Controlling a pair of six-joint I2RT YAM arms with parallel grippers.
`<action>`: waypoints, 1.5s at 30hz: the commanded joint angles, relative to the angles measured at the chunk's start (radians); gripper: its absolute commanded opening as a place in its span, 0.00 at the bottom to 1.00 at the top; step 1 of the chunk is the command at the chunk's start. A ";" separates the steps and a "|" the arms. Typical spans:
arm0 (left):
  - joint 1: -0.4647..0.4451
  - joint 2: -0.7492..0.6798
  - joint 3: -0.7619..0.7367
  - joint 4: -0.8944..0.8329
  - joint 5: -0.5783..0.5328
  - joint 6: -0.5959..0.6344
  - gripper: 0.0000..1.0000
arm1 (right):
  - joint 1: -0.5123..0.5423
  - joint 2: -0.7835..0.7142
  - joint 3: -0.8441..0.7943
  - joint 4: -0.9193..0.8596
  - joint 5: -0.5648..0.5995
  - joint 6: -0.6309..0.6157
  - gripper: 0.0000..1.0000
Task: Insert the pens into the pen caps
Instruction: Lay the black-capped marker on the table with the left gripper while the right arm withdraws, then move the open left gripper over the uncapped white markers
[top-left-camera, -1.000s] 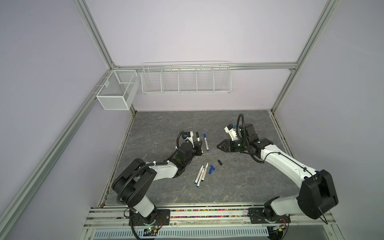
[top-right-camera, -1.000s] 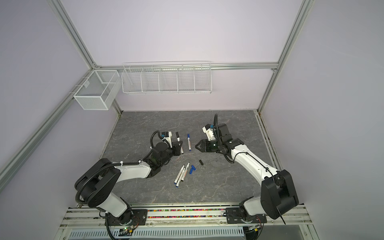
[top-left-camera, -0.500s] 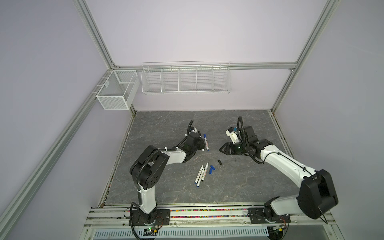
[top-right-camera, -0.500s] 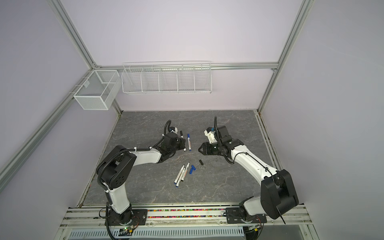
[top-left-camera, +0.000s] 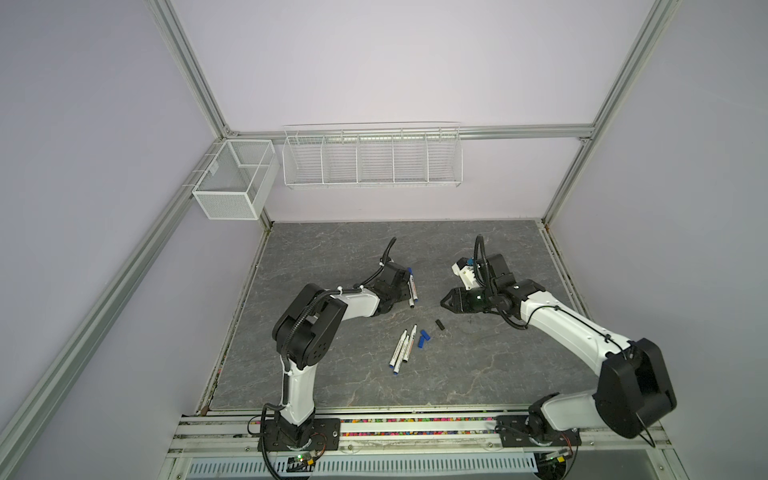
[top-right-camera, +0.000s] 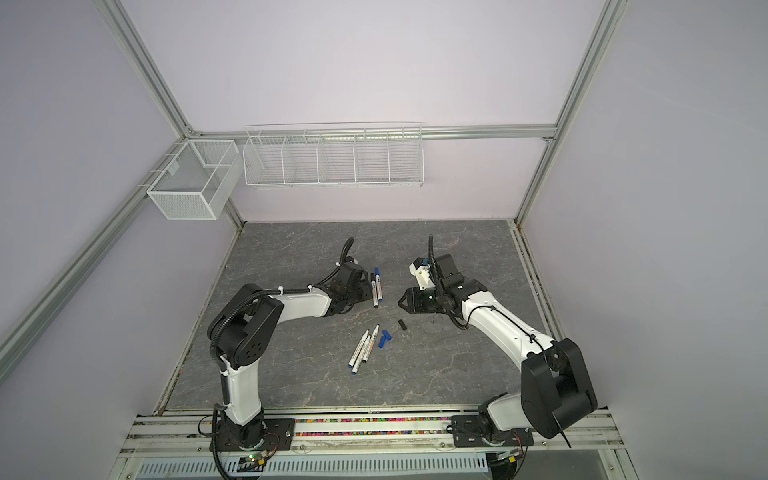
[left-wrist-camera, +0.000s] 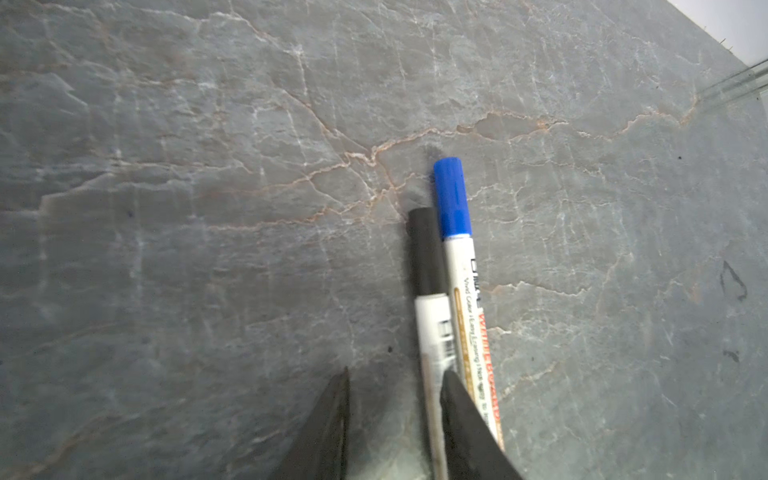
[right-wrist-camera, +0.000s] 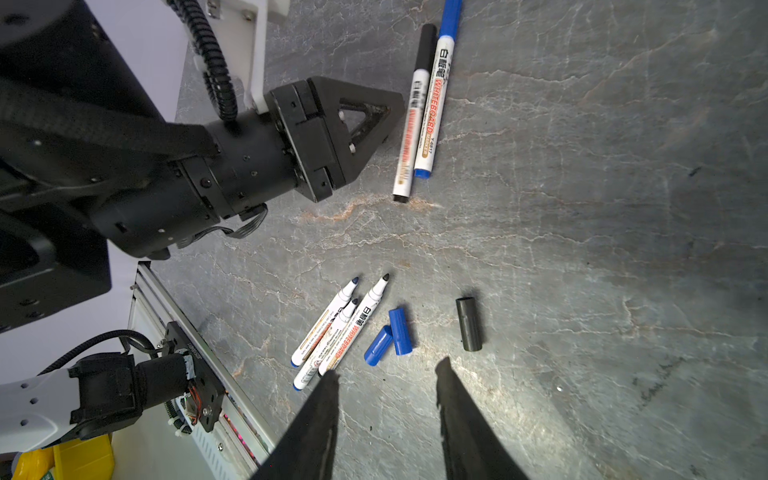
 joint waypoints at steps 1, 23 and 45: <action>0.004 0.013 0.019 -0.043 0.002 -0.020 0.38 | -0.001 -0.019 -0.022 -0.007 0.002 -0.018 0.42; -0.186 -0.476 -0.337 -0.436 -0.018 0.165 0.48 | -0.002 0.023 -0.022 0.017 -0.017 -0.018 0.41; -0.258 -0.498 -0.372 -0.476 0.041 0.214 0.46 | -0.002 0.035 -0.002 0.002 -0.019 -0.033 0.41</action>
